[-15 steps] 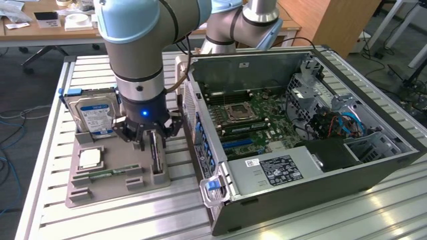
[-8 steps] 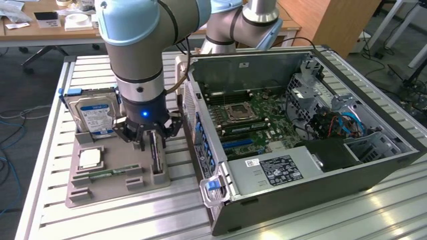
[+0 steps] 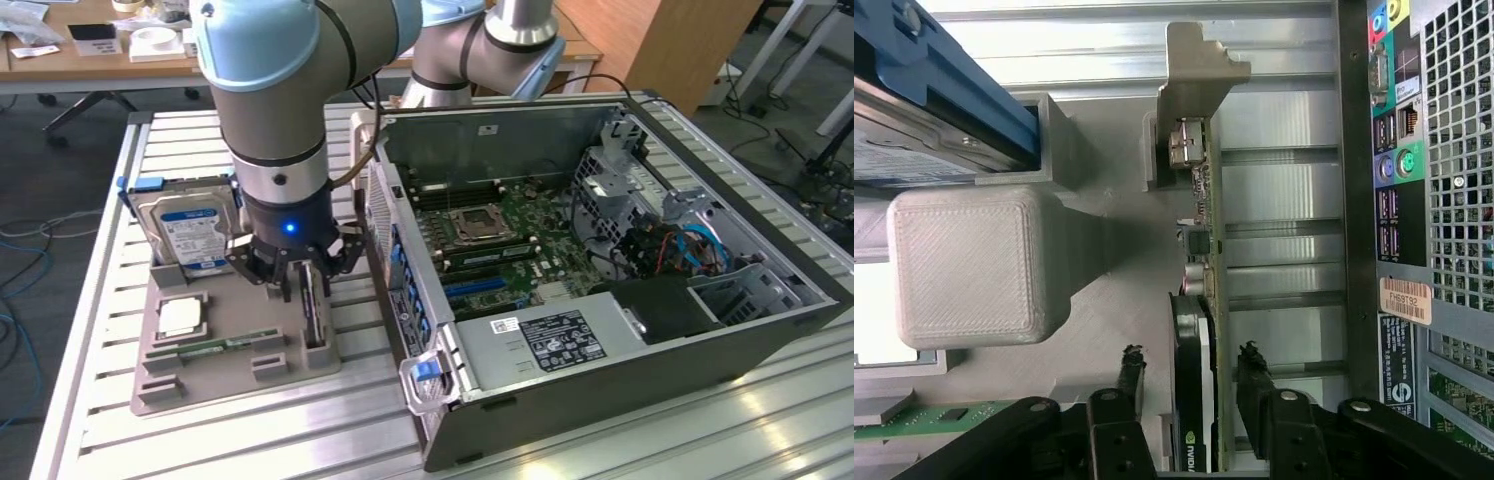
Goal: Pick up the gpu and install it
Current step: 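Pick up the gpu and move the gpu toward the slot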
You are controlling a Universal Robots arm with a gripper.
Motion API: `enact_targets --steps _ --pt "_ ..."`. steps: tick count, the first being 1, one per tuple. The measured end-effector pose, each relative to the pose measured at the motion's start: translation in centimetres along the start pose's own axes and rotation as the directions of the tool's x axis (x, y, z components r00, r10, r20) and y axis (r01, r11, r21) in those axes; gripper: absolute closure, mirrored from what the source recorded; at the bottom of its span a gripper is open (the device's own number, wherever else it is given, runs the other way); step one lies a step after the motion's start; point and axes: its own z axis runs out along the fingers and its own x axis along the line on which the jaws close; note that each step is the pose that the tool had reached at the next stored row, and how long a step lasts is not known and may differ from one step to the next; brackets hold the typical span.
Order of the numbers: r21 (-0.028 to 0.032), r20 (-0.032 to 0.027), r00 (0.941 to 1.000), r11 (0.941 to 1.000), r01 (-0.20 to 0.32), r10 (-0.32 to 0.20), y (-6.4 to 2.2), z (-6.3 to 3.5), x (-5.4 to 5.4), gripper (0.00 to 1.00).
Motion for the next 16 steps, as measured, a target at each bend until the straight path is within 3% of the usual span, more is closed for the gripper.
enact_targets --steps 1,2,16 --pt "0.0001 0.0000 1.0000 1.0000 0.000 0.000 0.00 0.00 0.00 0.48" --pt "0.0001 0.0000 1.0000 1.0000 0.000 0.000 0.00 0.00 0.00 0.55" --pt "-0.0004 -0.0007 0.9999 0.9999 0.014 -0.014 0.05 0.00 0.00 0.55"
